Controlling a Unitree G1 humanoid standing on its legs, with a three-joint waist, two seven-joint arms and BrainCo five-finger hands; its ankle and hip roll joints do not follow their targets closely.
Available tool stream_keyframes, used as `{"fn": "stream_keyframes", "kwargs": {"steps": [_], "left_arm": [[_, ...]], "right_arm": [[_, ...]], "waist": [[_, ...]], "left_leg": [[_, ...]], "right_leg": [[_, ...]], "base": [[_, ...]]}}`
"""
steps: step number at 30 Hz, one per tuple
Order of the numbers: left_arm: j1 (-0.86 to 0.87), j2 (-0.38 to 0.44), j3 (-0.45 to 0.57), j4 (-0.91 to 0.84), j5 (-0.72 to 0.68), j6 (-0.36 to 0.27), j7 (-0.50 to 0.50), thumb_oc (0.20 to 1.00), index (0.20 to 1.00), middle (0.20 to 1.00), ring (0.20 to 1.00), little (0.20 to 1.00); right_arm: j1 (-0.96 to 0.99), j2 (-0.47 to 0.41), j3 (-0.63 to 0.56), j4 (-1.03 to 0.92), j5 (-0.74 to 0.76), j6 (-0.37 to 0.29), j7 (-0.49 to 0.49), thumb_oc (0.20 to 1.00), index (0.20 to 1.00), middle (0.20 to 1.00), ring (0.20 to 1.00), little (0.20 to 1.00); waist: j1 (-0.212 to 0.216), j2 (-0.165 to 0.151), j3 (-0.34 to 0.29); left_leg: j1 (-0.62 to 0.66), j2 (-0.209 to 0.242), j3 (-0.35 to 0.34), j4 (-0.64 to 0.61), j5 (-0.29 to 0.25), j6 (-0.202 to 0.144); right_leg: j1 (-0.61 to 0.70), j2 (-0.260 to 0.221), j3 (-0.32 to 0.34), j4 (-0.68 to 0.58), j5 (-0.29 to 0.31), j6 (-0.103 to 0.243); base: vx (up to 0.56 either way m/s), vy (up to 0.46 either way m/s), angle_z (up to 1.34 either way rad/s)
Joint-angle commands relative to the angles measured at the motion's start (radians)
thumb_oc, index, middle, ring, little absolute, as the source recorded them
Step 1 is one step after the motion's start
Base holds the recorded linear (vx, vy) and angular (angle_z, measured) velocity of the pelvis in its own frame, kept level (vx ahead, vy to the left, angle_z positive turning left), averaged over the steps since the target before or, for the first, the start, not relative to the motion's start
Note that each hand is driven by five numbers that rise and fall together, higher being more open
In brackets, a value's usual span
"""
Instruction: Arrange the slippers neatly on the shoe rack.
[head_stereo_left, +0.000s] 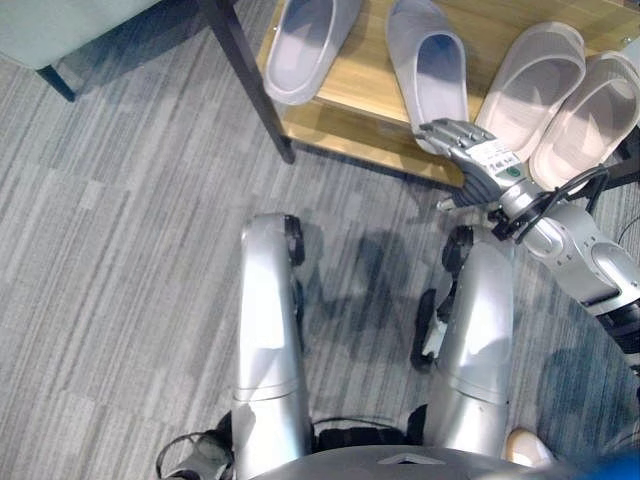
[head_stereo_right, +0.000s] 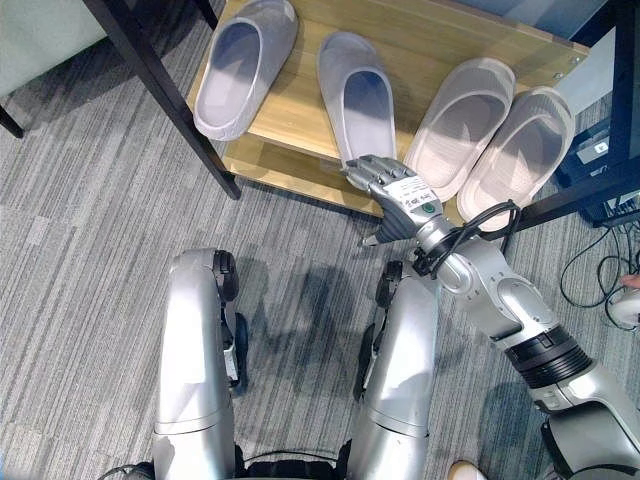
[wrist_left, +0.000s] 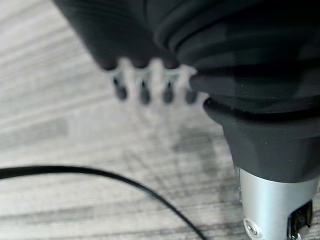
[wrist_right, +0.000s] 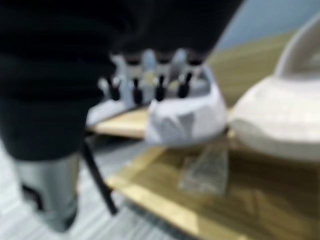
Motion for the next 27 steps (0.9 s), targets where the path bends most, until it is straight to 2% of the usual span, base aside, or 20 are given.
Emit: {"fn": "stream_keyframes", "kwargs": {"steps": [1, 7, 14, 27], "left_arm": [[0.085, -0.024, -0.020, 0.027, 0.004, 0.027, -0.014, 1.000, 1.000, 1.000, 1.000, 1.000], [0.080, -0.022, -0.021, 0.034, 0.008, 0.030, -0.009, 1.000, 1.000, 1.000, 1.000, 1.000], [0.073, -0.017, -0.015, 0.044, 0.008, 0.030, 0.017, 1.000, 1.000, 1.000, 1.000, 1.000], [0.054, -0.016, -0.028, 0.057, -0.003, 0.028, 0.051, 1.000, 1.000, 1.000, 1.000, 1.000]], "right_arm": [[-0.068, -0.056, 0.018, -0.067, 0.052, -0.003, 0.042, 1.000, 1.000, 1.000, 1.000, 1.000], [-0.113, -0.040, 0.058, -0.034, 0.039, -0.008, 0.042, 1.000, 1.000, 1.000, 1.000, 1.000], [-0.173, -0.023, 0.098, 0.021, -0.026, 0.002, -0.008, 1.000, 1.000, 1.000, 1.000, 1.000], [-0.314, 0.066, 0.228, 0.160, -0.080, 0.021, -0.044, 1.000, 1.000, 1.000, 1.000, 1.000]], "waist": [[0.064, 0.027, -0.022], [0.069, 0.033, -0.022], [0.077, 0.040, -0.022], [0.095, 0.046, -0.022]], "left_leg": [[0.053, -0.042, 0.024, 0.008, -0.049, 0.077], [0.053, -0.044, 0.022, 0.009, -0.048, 0.076], [0.053, -0.046, 0.018, 0.009, -0.045, 0.075], [0.053, -0.051, 0.017, 0.013, -0.043, 0.070]], "right_leg": [[0.054, 0.035, 0.097, -0.040, 0.201, -0.124], [0.056, 0.038, 0.094, -0.042, 0.205, -0.122], [0.061, 0.039, 0.090, -0.046, 0.208, -0.121], [0.062, 0.040, 0.085, -0.044, 0.210, -0.121]], "base": [[0.00, 0.000, 0.00], [0.00, 0.000, 0.00], [0.00, 0.000, 0.00], [0.00, 0.000, 0.00]]}}
